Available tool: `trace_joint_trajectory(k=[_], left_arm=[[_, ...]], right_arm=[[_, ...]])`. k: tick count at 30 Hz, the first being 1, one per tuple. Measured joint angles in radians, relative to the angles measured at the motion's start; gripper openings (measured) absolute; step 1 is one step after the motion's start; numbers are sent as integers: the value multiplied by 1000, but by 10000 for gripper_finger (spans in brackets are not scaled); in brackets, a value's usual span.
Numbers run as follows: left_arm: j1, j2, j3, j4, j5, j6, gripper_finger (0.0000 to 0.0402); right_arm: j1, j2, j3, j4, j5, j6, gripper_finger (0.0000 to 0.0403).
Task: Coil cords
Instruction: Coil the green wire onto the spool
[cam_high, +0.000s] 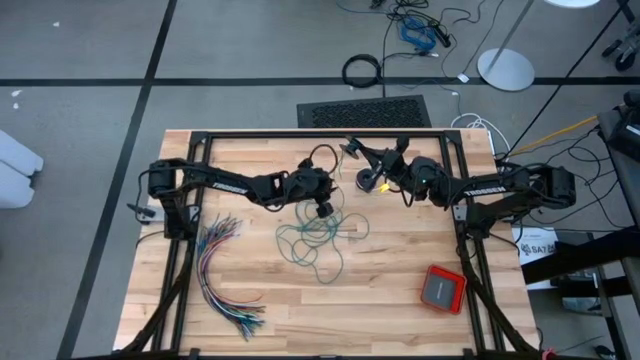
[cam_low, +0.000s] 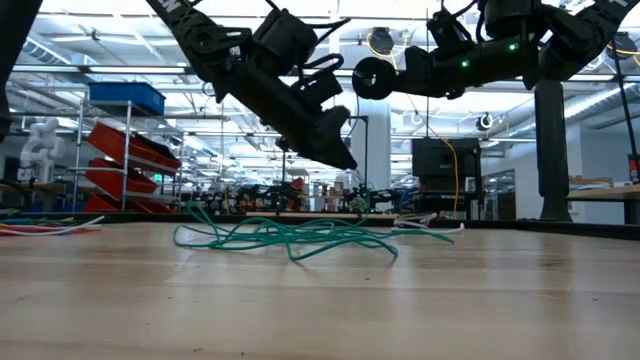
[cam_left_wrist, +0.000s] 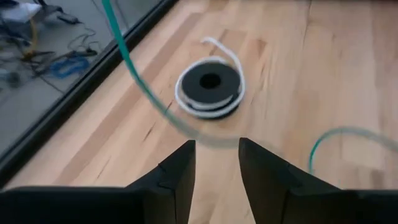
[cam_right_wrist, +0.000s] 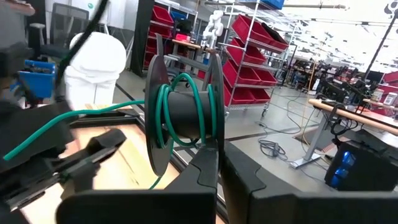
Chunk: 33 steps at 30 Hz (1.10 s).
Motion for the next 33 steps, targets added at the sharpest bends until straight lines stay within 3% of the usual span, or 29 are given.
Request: trace_joint_trajectory(k=[4, 11, 20, 33], left_arm=[[-4, -3, 0, -53, -64, 42, 130], [14, -3, 0, -70, -72, 48, 130], [13, -16, 1, 111, 116, -26, 130], [13, -170, 2, 75, 241, -32, 130]], right_arm=[[0, 0, 0, 0, 0, -8, 0], [15, 0, 0, 10, 0, -54, 0], [59, -14, 0, 101, 0, -137, 0], [111, -236, 0, 5, 1, -206, 0]])
